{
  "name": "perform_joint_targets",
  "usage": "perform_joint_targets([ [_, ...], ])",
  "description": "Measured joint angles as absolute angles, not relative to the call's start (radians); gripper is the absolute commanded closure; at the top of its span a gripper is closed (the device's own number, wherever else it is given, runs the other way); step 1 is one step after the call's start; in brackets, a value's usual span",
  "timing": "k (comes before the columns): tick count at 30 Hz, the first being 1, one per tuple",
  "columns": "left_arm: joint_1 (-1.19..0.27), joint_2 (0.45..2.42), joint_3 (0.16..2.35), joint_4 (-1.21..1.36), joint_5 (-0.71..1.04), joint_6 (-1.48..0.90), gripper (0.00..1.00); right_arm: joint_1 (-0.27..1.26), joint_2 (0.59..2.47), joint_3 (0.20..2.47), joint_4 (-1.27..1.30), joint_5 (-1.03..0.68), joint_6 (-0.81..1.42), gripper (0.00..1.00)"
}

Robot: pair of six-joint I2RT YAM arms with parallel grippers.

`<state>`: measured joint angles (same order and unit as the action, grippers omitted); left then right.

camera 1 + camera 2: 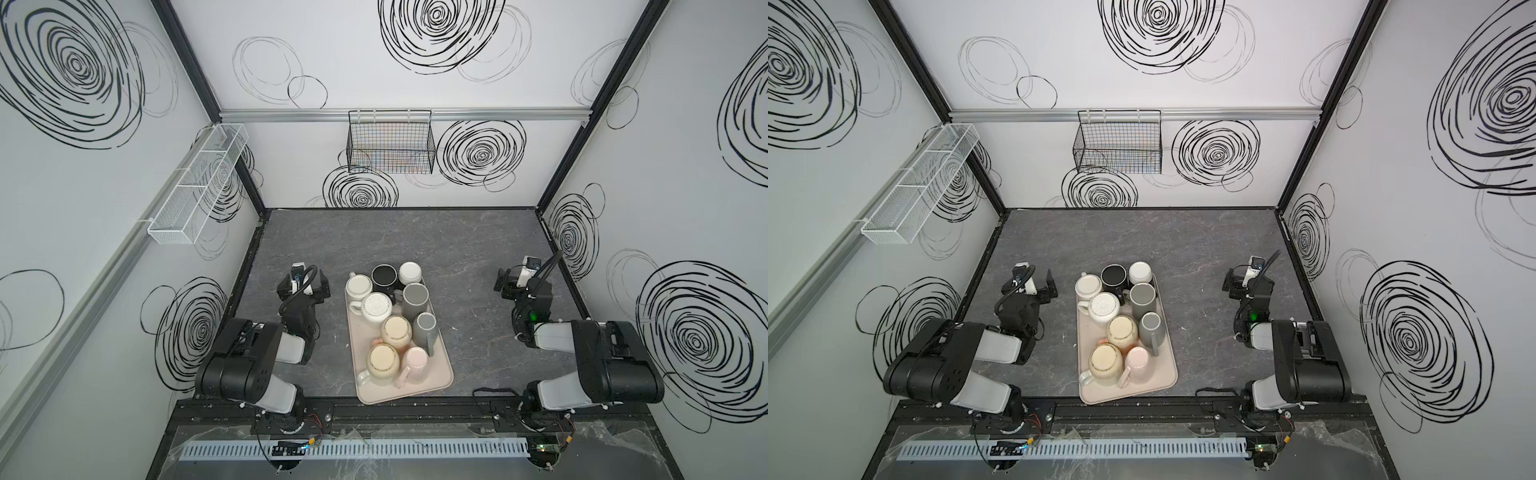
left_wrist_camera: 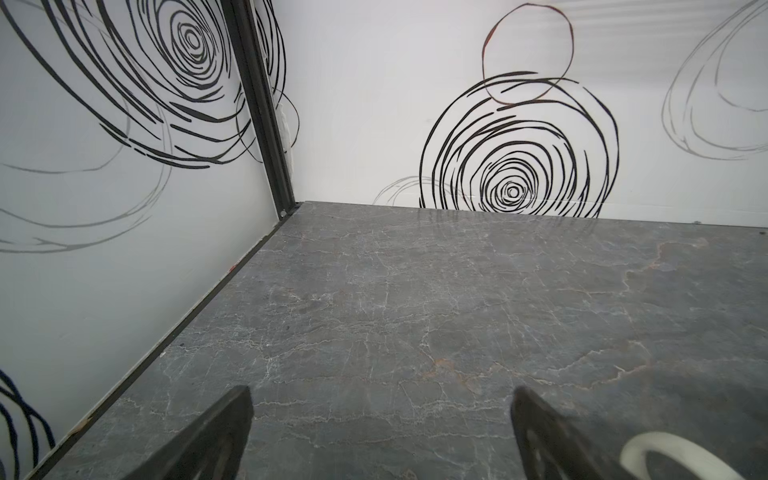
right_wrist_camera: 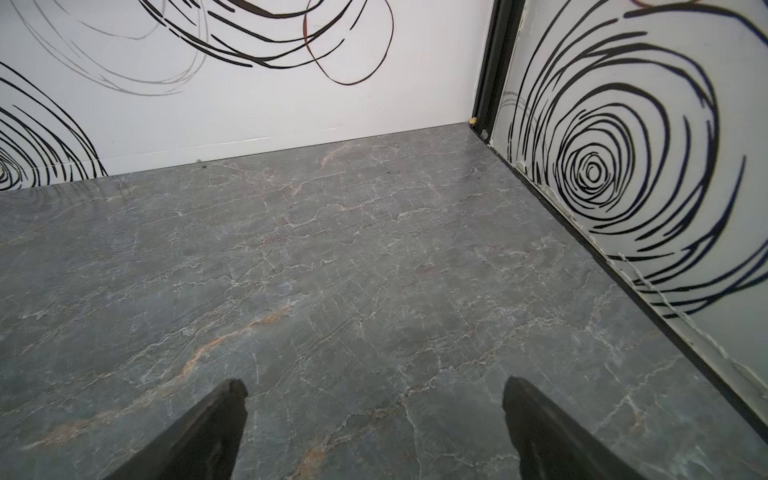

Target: Turn the mug right side up

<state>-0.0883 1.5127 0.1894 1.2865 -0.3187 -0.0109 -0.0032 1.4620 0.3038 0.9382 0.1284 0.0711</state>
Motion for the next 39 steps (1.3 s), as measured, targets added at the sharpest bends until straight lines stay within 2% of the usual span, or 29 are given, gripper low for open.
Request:
perform_joint_targets([
  [34, -0.073, 1.512, 0.189, 1.28, -0.289, -0.016, 0.01, -0.017, 1.462, 0.304, 0.938, 0.116, 0.074, 0.0],
  [39, -0.071, 1.394, 0.18, 1.228, -0.317, -0.034, 0.01, -0.036, 1.412, 0.342, 0.806, 0.101, 0.089, 0.0],
])
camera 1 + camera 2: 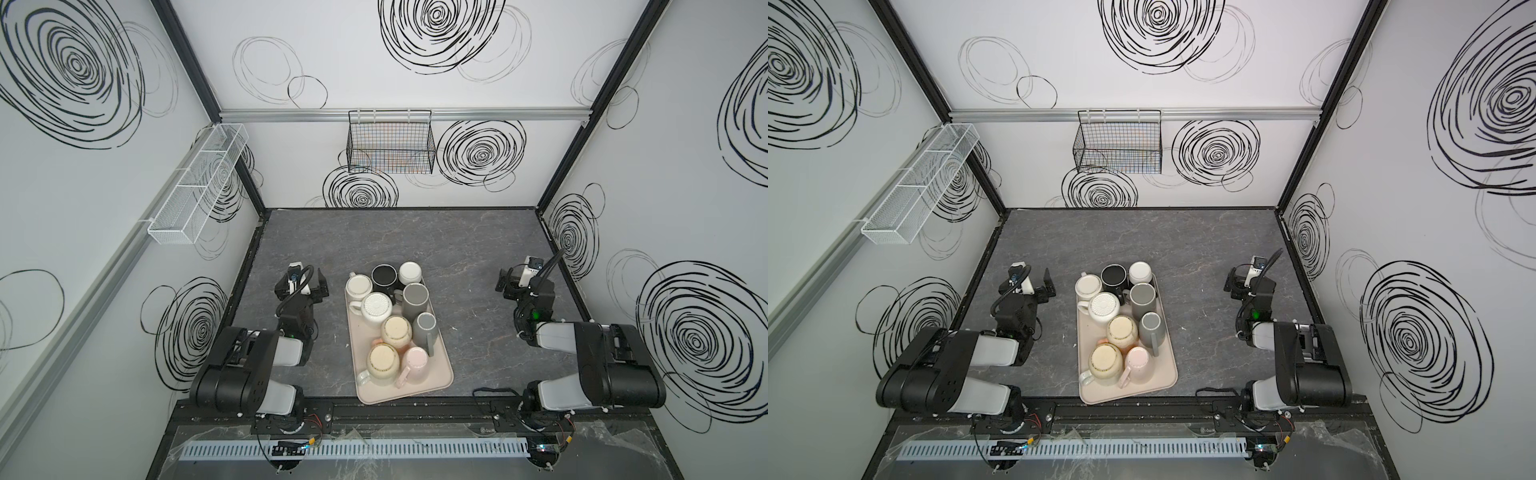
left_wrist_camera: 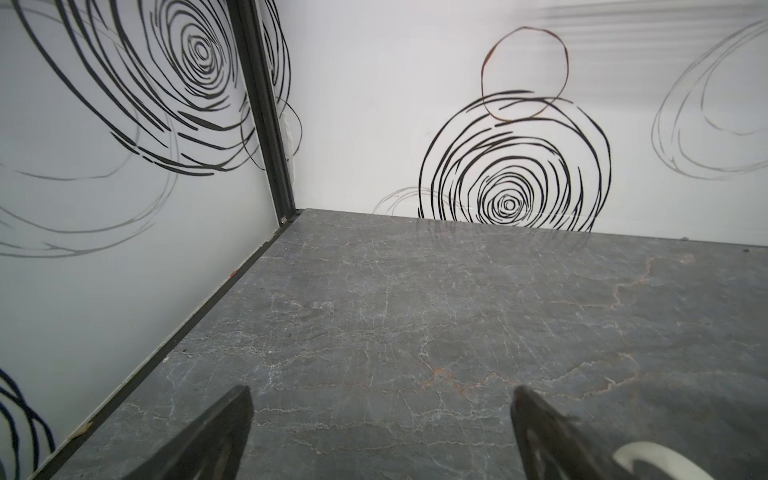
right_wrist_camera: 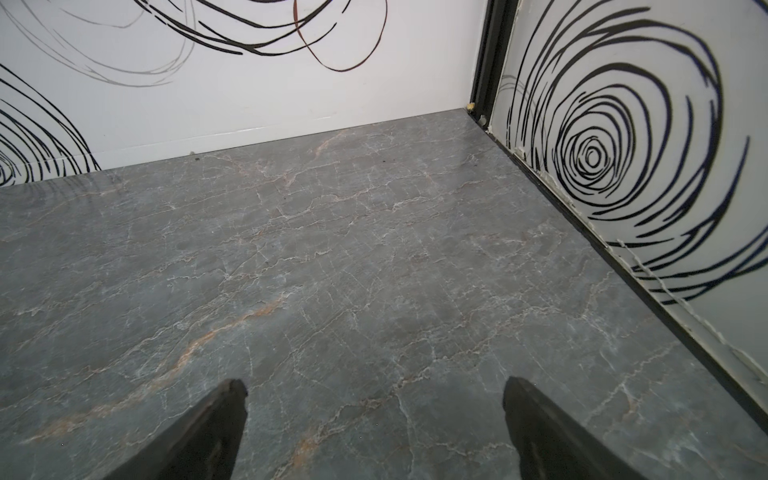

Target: Turn the mug right side up

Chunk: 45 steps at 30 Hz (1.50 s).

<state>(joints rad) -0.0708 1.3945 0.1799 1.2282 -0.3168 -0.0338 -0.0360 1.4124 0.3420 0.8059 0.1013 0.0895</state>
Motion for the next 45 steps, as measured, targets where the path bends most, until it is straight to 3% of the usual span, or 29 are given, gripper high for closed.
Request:
perform_joint_targets([
  [6, -0.064, 1.074, 0.231, 0.956, -0.405, -0.137, 0.01, -0.046, 1.287, 0.581, 0.451, 0.068, 0.144, 0.04],
  [11, -0.02, 0.838, 0.38, 0.527, -0.453, -0.377, 0.01, -0.033, 1.261, 0.791, 0.132, -0.014, 0.223, 0.08],
  [18, 0.042, 0.806, 0.588, -0.071, -0.253, -0.543, 0.01, 0.123, 1.242, 0.785, -0.26, -0.115, 0.309, 0.19],
  [21, -0.028, 0.806, 0.595, -0.258, -0.179, -0.567, 0.01, 0.24, 1.185, 0.71, -0.345, -0.165, 0.358, 0.34],
  [23, -0.102, 0.796, 0.589, -0.345, -0.139, -0.592, 0.09, 0.307, 1.131, 0.654, -0.372, -0.225, 0.393, 0.43],
  [28, -0.31, 0.735, 0.487, -0.417, -0.089, -0.708, 0.26, 0.43, 1.008, 0.528, -0.402, -0.299, 0.49, 0.48],
  [31, -0.403, 0.709, 0.404, -0.431, -0.084, -0.81, 0.48, 0.538, 0.952, 0.46, -0.412, -0.307, 0.567, 0.59],
  [34, -0.459, 0.691, 0.324, -0.42, -0.065, -0.904, 0.49, 0.659, 0.902, 0.397, -0.414, -0.273, 0.659, 0.61],
  [40, -0.58, 0.681, 0.215, -0.361, -0.035, -1.045, 0.45, 0.915, 0.873, 0.326, -0.396, -0.162, 0.834, 0.47],
  [45, -0.619, 0.688, 0.155, -0.221, -0.004, -1.125, 0.49, 0.974, 0.971, 0.348, -0.355, -0.11, 0.881, 0.51],
])
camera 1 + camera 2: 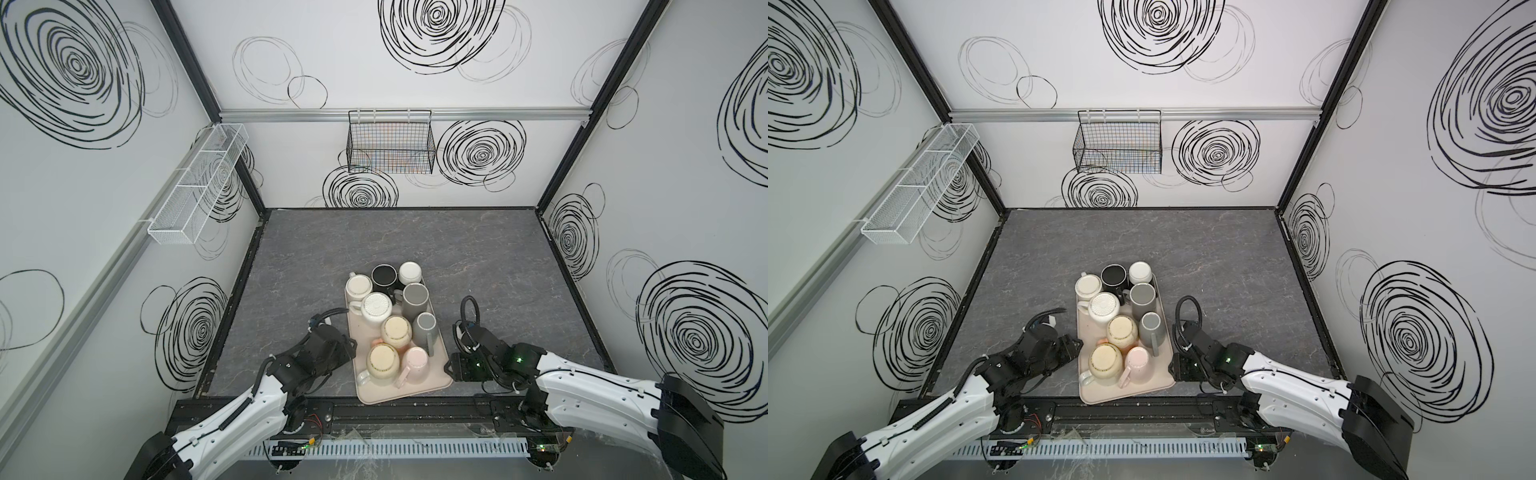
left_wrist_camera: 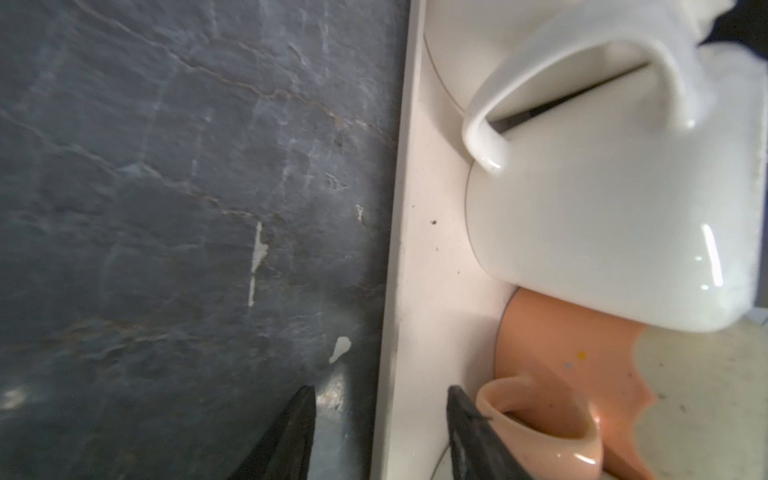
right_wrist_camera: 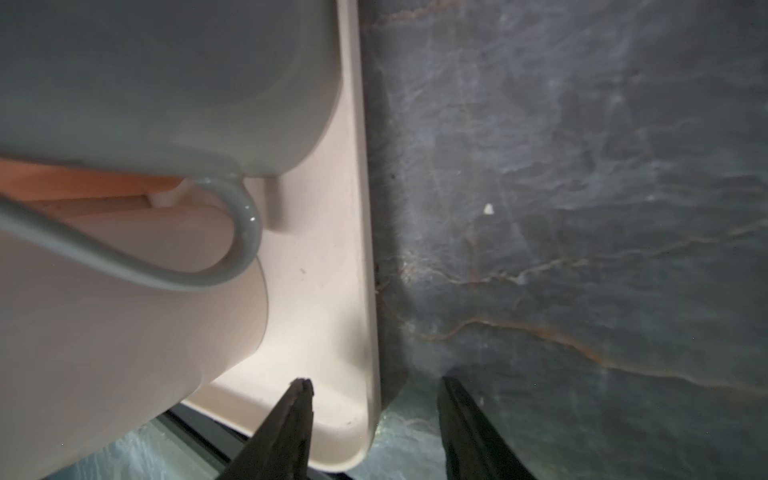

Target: Turn the mug right side up

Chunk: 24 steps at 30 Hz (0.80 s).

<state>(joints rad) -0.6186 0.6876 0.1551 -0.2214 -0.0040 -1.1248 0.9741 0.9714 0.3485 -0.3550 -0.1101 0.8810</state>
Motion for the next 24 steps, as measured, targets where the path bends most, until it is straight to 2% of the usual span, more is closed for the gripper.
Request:
perform_joint_targets([
  [5, -0.655, 0.726, 0.108, -0.06, 0.004, -1.198, 0.54, 0.952, 1.076, 0.403, -0.35, -0.047, 0.896, 0.66],
  [8, -0.673, 0.756, 0.082, 0.031, -0.002, -1.245, 0.59, 0.873, 1.092, 0.413, -0.347, -0.066, 0.868, 0.74],
  [11, -0.695, 0.794, 0.045, 0.157, -0.006, -1.297, 0.62, 0.76, 1.092, 0.421, -0.34, -0.083, 0.812, 0.77],
  [20, -0.781, 1.015, 0.061, 0.385, -0.11, -1.361, 0.66, 0.448, 1.118, 0.531, -0.355, 0.014, 0.591, 0.75],
  [22, -0.803, 1.086, 0.084, 0.428, -0.133, -1.369, 0.67, 0.395, 1.148, 0.577, -0.364, 0.009, 0.554, 0.72],
  [24, -0.828, 1.149, 0.104, 0.471, -0.155, -1.379, 0.69, 0.358, 1.187, 0.63, -0.402, 0.004, 0.525, 0.63],
])
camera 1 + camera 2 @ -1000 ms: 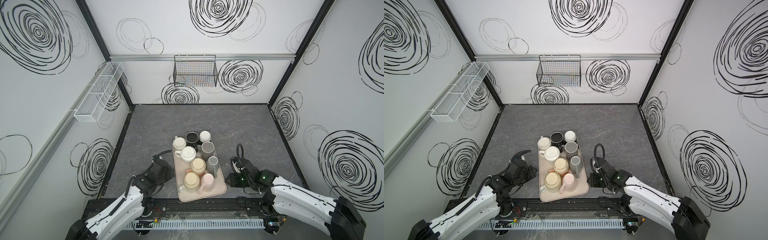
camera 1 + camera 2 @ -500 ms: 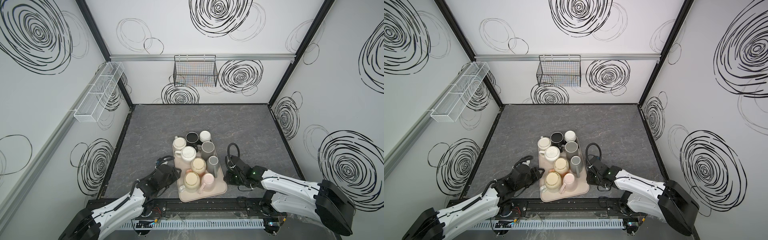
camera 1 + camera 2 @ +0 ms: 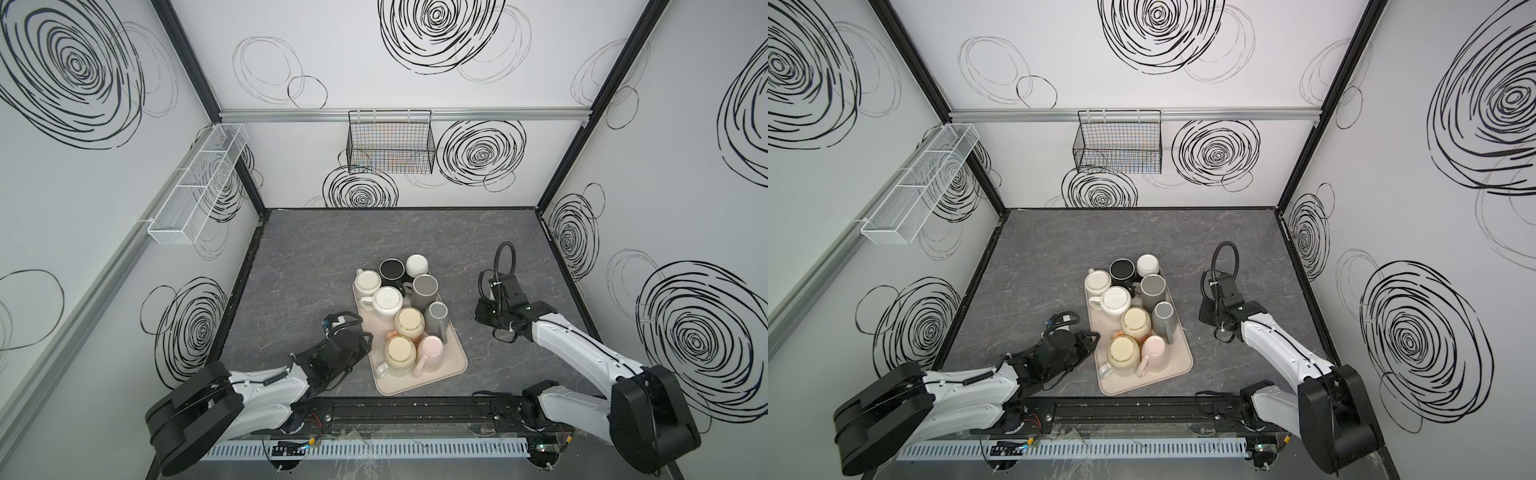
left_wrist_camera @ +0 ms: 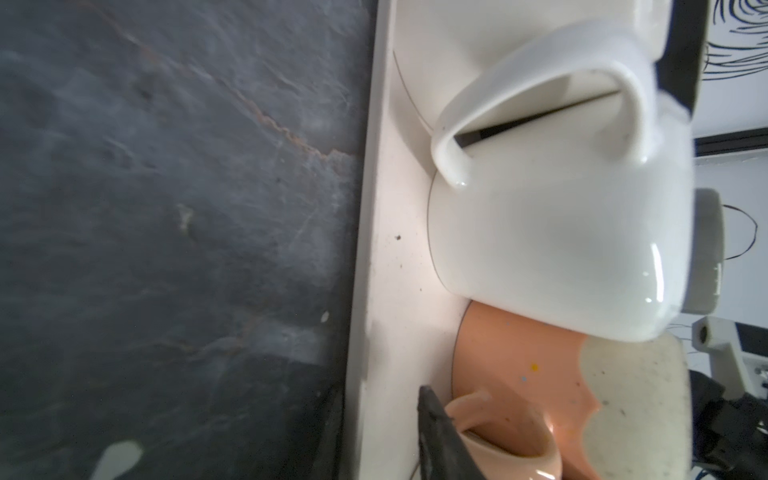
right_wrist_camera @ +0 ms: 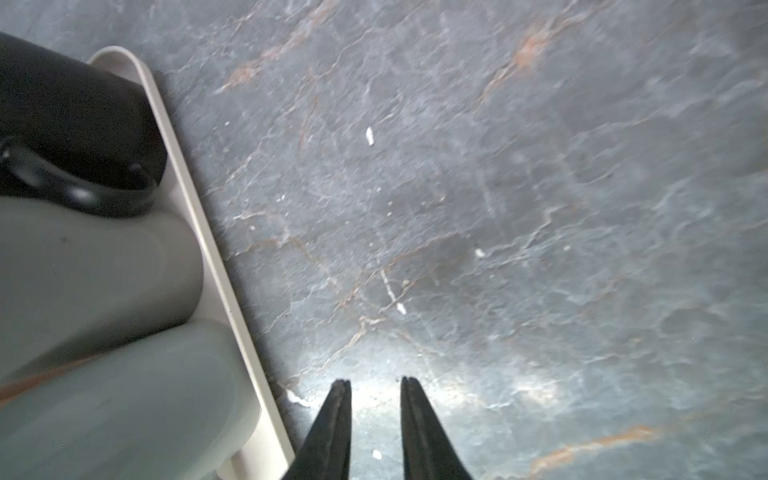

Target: Turn the mug right side up

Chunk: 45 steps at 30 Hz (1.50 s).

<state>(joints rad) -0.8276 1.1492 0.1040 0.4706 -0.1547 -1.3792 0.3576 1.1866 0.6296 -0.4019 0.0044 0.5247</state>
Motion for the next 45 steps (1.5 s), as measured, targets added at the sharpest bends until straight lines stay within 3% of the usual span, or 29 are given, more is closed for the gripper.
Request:
perform_joint_targets([
  [2, -0.857, 1.213, 0.128, 0.507, -0.173, -1.394, 0.71, 0.347, 1.214, 0.671, -0.444, 0.0, 0.499, 0.58],
  [9, -0.926, 1.412, 0.258, 0.556, -0.191, -1.422, 0.77, 0.35, 1.214, 0.676, -0.549, -0.023, 0.492, 0.58],
  [16, -0.942, 1.55, 0.357, 0.601, -0.167, -1.433, 0.82, 0.284, 1.386, 0.676, -0.548, 0.012, 0.505, 0.65],
  [23, -0.943, 1.637, 0.456, 0.583, -0.169, -1.422, 0.83, 0.218, 1.547, 0.799, -0.547, 0.023, 0.462, 0.8],
  [30, -0.901, 1.781, 0.609, 0.59, -0.184, -1.386, 0.86, 0.17, 1.732, 1.018, -0.619, 0.094, 0.39, 0.83],
  [40, -0.854, 2.085, 1.011, 0.571, -0.245, -1.319, 0.85, 0.062, 2.081, 1.5, -0.628, 0.15, 0.217, 0.79],
  [45, -0.842, 2.226, 1.224, 0.544, -0.28, -1.28, 0.84, 0.036, 2.253, 1.772, -0.625, 0.183, 0.188, 0.57],
])
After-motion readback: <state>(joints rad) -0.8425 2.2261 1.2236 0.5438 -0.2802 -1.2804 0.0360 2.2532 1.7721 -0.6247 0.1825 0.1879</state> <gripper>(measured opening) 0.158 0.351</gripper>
